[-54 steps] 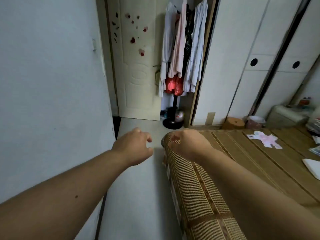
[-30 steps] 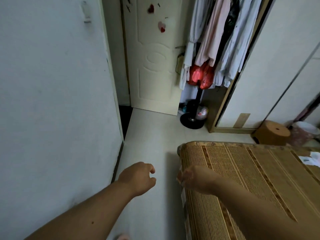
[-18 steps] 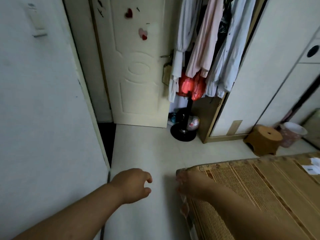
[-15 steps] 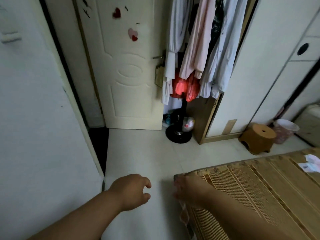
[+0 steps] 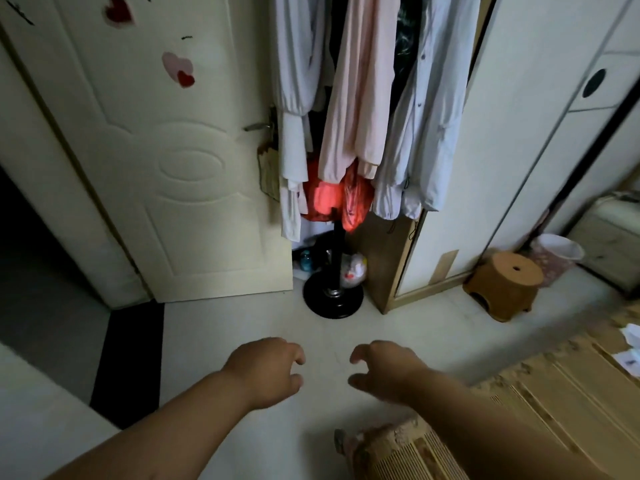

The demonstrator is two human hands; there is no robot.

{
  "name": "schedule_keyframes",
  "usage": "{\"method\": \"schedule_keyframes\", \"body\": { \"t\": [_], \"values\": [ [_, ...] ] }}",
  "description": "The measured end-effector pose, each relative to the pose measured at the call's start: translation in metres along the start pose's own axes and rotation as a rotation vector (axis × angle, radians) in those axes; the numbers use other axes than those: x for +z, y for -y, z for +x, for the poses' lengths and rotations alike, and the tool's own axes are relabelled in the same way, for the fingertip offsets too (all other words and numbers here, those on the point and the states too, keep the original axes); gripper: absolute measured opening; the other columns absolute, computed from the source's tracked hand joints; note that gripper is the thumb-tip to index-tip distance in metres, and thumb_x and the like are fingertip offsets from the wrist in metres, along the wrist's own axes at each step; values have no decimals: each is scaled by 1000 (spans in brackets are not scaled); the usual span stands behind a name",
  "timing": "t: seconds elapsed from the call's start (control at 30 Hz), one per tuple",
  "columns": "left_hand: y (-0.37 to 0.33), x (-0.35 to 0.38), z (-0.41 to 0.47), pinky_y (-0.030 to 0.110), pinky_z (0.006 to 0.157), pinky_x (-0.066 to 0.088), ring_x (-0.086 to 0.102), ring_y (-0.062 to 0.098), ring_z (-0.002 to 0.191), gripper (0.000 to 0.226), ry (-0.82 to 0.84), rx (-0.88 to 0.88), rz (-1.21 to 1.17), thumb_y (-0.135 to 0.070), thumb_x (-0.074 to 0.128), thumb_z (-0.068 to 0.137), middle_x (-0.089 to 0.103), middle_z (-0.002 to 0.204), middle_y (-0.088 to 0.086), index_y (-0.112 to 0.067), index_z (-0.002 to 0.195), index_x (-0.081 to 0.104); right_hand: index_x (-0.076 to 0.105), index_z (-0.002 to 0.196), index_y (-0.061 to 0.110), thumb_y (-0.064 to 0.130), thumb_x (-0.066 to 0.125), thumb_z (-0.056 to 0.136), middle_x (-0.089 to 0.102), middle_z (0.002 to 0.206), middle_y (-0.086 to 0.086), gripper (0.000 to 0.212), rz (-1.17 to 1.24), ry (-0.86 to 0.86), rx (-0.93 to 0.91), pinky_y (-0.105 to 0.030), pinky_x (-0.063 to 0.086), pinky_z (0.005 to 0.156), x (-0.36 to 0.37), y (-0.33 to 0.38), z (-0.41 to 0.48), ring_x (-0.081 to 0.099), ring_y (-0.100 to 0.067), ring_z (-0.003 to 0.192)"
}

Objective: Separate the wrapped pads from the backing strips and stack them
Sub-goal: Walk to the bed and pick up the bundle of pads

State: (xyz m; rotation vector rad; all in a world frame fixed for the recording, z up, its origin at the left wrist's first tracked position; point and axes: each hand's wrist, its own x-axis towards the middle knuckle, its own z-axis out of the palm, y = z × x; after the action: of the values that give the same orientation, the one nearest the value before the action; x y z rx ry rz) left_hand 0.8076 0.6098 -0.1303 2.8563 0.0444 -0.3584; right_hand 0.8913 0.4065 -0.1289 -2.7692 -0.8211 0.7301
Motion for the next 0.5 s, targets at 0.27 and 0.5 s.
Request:
{"method": "schedule_keyframes", "body": {
  "t": [0.27, 0.5],
  "values": [
    [7, -44, 158, 28, 78, 41, 56, 19, 104, 41, 12, 149, 62, -46, 50, 84, 59, 119, -1, -32, 123, 53, 51, 125, 29, 46, 56, 86, 58, 123, -2, 43, 93, -54, 93, -39, 45, 96, -58, -42, 104, 56, -18, 107],
    [7, -85, 307, 29, 77, 44, 57, 22, 103, 40, 53, 373, 202, -41, 50, 85, 60, 119, 1, -28, 122, 56, 53, 122, 31, 49, 58, 83, 59, 124, 1, 43, 190, -130, 287, -38, 44, 96, -98, -97, 201, 56, -18, 110]
  ]
}}
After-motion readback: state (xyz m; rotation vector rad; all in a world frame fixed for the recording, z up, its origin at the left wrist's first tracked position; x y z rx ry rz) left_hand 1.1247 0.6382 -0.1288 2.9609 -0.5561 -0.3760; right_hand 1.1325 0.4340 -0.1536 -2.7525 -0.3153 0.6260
